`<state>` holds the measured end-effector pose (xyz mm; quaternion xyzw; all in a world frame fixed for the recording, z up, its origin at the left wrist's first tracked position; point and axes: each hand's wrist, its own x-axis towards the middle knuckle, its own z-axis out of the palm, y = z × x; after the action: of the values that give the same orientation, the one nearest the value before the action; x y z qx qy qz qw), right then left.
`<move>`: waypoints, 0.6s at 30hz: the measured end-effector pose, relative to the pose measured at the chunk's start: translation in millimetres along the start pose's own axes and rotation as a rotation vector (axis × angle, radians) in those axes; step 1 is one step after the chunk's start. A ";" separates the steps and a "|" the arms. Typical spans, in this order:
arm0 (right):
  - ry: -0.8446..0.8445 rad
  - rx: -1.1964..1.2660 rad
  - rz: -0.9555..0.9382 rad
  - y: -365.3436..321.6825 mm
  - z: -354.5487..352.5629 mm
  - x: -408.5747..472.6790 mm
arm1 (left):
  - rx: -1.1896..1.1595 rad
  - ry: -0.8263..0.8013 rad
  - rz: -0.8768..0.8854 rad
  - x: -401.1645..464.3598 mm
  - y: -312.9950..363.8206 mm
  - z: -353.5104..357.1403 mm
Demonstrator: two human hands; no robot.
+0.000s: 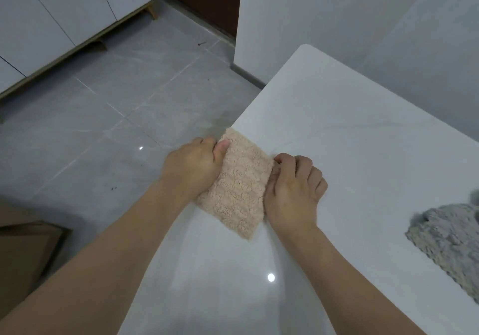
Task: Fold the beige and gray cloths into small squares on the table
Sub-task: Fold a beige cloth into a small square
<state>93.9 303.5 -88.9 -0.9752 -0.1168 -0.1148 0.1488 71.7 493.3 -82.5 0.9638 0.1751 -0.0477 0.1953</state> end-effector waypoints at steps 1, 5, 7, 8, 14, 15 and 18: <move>-0.032 0.022 0.007 -0.2 -1.3 0.2 | 0.055 -0.013 -0.003 0.7 1.0 -2.4; -0.169 0.193 -0.001 9.2 -23.8 5.6 | 0.270 0.233 -0.010 -6.3 14.3 -22.8; -0.151 0.221 -0.046 24.4 -43.7 8.3 | 0.241 0.355 0.045 -9.6 36.6 -30.6; -0.132 0.210 -0.073 35.3 -53.3 9.2 | 0.221 0.378 0.093 -10.3 52.5 -31.9; -0.041 0.099 -0.037 127.2 -95.5 4.3 | 0.095 0.326 0.419 -19.9 157.5 -6.3; -0.035 0.081 -0.012 144.4 -100.8 1.8 | 0.077 0.320 0.445 -23.3 172.4 2.8; -0.014 0.052 0.059 194.3 -117.8 -8.0 | 0.028 0.253 0.512 -35.3 217.2 32.1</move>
<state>115.0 84.3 -32.7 -0.9749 -0.0918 -0.1004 0.1765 115.3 282.1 -28.2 0.9775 -0.0517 0.1214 0.1644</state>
